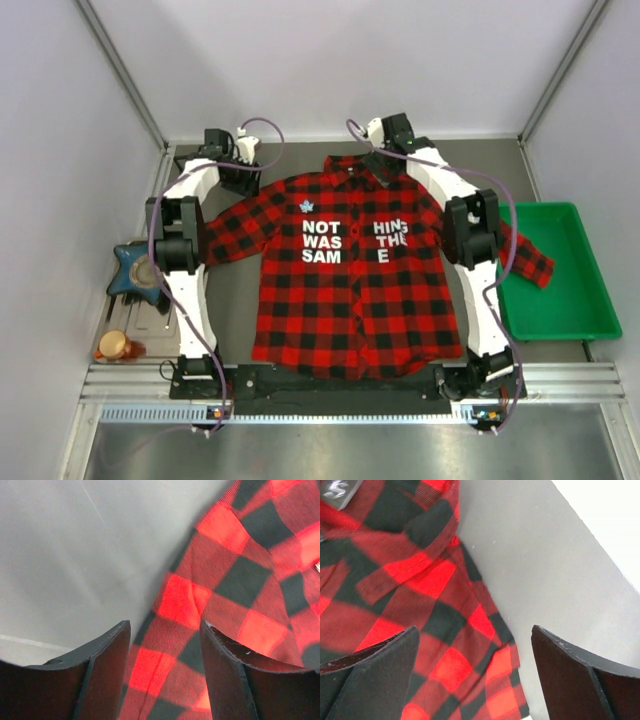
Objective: Pin the brooch onto the clothing
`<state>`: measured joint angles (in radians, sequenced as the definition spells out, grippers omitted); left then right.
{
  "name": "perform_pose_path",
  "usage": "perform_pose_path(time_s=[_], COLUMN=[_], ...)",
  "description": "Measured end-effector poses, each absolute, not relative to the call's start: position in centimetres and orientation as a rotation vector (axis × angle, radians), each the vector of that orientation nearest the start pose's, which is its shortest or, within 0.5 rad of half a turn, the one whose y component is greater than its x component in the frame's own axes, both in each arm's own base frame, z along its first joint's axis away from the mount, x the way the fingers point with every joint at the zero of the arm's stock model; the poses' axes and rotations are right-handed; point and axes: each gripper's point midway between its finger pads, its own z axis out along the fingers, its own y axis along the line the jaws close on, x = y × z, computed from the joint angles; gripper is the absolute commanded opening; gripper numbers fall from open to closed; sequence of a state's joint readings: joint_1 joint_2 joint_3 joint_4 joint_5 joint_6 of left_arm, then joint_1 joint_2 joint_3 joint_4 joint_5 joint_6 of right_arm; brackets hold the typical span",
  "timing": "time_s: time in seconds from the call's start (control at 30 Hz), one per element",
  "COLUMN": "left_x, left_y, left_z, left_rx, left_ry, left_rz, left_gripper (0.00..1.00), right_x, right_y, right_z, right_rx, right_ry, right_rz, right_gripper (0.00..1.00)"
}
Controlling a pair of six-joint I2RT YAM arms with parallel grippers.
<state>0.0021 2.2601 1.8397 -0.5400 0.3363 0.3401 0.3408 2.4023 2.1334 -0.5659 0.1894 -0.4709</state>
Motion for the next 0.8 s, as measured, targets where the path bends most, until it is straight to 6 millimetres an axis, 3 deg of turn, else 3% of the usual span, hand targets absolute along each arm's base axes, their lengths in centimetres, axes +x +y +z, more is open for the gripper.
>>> perform_pose_path(time_s=[0.17,0.3,0.43,0.57,0.67,0.8], left_x=[51.1,47.9,45.3,43.6,42.9,43.1], left_y=[-4.2,-4.9,-5.4,-5.2,-4.6,-3.5], left_z=[8.6,9.4,7.2,4.7,3.1,2.9], left_rx=[0.628,0.671,0.672,0.649,0.622,0.584], left_ry=[2.405,2.421,2.5,2.595,2.649,2.663], left_rz=[-0.325,-0.402,-0.471,-0.491,-0.472,-0.435], left_gripper=[0.61,0.59,0.51,0.48,0.47,0.47], right_x=[54.7,51.1,47.8,44.4,43.3,42.6], right_y=[15.6,15.3,12.9,9.4,7.6,5.5], right_z=[13.4,15.5,12.5,7.8,5.6,3.5], right_rx=[-0.921,-0.926,-0.882,-0.825,-0.781,-0.735], right_ry=[2.239,2.282,2.436,2.642,2.729,2.804], right_rz=[-0.135,-0.003,0.089,0.12,0.117,0.083], right_gripper=[0.9,0.72,0.57,0.52,0.52,0.52])
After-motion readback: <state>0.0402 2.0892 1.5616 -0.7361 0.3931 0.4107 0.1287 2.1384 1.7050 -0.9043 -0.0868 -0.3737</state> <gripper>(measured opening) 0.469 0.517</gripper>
